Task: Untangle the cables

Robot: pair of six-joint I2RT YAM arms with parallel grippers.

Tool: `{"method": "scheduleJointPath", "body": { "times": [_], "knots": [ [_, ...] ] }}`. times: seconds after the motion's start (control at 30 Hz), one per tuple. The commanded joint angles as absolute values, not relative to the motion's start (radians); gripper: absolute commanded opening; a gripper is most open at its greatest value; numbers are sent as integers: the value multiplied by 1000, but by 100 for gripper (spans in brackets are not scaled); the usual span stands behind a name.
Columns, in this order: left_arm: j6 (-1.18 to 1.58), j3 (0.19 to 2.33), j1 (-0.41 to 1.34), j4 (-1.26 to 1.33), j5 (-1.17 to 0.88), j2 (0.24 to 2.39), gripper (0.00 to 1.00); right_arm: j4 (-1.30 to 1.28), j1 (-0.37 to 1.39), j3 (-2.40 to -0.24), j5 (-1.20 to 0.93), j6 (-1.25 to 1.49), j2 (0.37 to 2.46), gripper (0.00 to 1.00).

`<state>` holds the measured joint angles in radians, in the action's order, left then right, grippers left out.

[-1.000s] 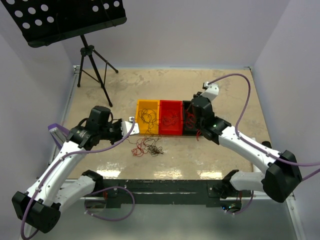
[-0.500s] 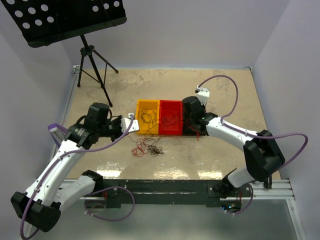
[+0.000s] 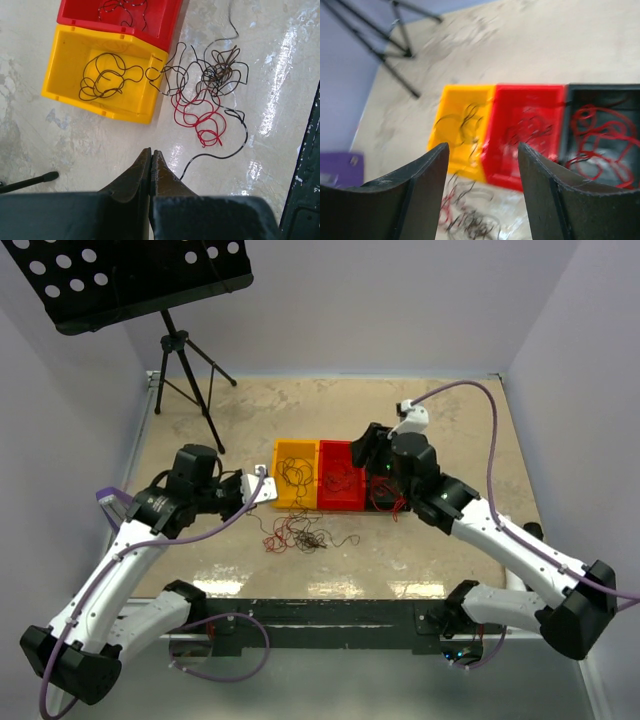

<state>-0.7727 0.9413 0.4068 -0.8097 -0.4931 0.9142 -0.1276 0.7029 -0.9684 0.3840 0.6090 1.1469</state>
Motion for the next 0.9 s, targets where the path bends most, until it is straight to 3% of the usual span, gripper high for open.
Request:
{"method": "scheduleJointPath", "body": {
  "times": [0.0, 0.47, 0.87],
  "knots": [
    [-735, 1044, 405, -815, -549, 903, 0, -150, 833, -940, 325, 575, 1115, 62],
    [-542, 1390, 405, -802, -738, 983, 0, 75, 906, -943, -72, 396, 1031, 64],
    [-497, 1463, 405, -756, -735, 1032, 0, 118, 1126, -991, -45, 311, 1178, 64]
  ]
}}
